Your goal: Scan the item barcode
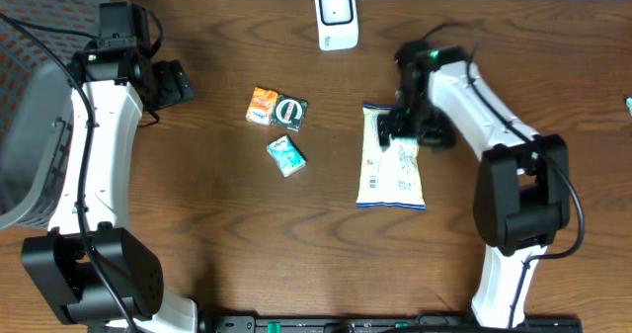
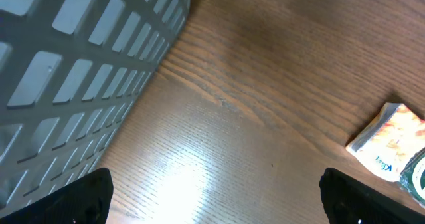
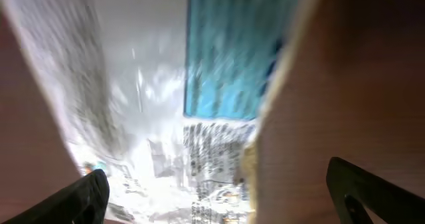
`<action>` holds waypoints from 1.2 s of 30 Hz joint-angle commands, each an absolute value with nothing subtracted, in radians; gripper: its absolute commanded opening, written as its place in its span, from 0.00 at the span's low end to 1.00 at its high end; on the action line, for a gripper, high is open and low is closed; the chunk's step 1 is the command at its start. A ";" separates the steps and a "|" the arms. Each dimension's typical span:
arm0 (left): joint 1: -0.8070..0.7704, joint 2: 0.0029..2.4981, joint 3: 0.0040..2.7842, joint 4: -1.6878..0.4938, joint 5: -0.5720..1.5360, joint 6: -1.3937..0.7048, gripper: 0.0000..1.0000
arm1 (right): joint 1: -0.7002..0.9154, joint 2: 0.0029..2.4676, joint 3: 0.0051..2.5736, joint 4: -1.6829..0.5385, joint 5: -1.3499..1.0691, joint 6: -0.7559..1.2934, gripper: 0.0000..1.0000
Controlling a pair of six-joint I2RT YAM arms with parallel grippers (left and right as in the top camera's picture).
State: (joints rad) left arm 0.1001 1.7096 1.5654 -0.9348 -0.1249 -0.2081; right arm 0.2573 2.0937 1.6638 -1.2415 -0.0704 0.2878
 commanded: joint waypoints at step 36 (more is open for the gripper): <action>0.102 1.719 1.560 -0.937 -0.123 -0.199 0.97 | 0.082 2.095 1.232 -0.754 -0.521 0.233 0.77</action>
